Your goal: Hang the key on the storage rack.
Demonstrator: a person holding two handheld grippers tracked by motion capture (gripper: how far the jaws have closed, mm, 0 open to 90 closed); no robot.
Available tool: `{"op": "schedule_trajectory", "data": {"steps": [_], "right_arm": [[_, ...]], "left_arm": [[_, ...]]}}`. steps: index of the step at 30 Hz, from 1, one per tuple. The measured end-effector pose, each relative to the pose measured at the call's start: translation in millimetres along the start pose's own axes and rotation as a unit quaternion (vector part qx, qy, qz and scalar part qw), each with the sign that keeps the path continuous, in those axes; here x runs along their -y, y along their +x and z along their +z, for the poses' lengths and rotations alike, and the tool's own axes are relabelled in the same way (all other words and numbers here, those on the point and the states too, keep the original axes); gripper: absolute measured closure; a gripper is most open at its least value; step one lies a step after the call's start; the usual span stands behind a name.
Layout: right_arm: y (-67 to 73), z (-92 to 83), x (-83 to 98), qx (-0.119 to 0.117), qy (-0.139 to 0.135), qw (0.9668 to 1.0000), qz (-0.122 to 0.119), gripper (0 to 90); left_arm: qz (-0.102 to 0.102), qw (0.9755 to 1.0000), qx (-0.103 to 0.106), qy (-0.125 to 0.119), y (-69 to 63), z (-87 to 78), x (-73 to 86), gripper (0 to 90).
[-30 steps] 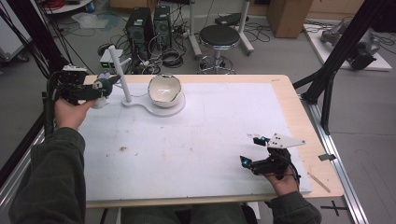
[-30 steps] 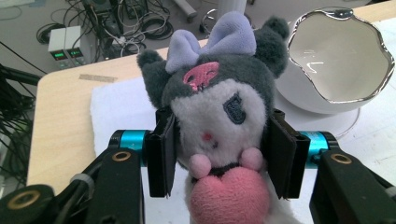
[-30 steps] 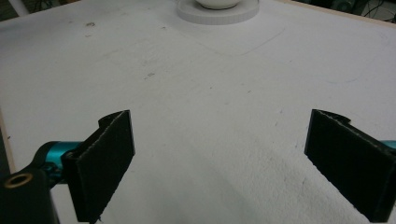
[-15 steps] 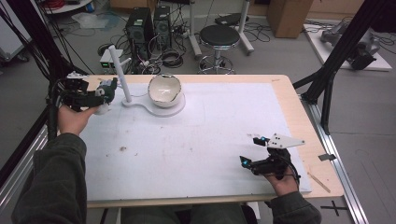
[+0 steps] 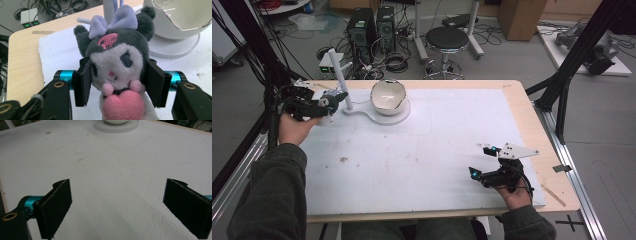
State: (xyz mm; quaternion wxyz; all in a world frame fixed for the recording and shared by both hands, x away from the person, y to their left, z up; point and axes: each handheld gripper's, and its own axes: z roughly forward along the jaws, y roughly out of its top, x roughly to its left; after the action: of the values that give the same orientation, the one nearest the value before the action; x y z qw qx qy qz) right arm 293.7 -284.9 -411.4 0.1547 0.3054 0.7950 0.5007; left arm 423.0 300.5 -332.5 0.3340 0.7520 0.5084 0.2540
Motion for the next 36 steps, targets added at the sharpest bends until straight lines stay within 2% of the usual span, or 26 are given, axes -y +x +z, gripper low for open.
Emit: {"op": "schedule_trajectory", "data": {"steps": [4, 8, 25, 36], "right_arm": [[-0.3, -0.1, 0.0, 0.000, -0.001, 1.0000, -0.001, 7.5], [-0.1, 0.1, -0.1, 0.000, -0.001, 1.0000, -0.002, 7.5], [-0.1, -0.6, -0.2, 0.001, -0.002, 1.0000, -0.004, 7.5], [0.1, -1.8, -0.6, 0.004, -0.006, 1.0000, -0.004, 7.5]], "left_arm": [[0.007, 1.0000, -0.002, 0.006, -1.8, 1.4, 0.2, 38.1], [0.007, 1.0000, -0.002, -0.002, -2.8, -0.1, -0.7, 36.0], [0.009, 0.9999, 0.007, -0.007, -4.3, -5.1, -0.7, 35.4], [0.010, 0.9998, 0.012, -0.012, -9.5, -8.8, -1.6, 31.3]]}}
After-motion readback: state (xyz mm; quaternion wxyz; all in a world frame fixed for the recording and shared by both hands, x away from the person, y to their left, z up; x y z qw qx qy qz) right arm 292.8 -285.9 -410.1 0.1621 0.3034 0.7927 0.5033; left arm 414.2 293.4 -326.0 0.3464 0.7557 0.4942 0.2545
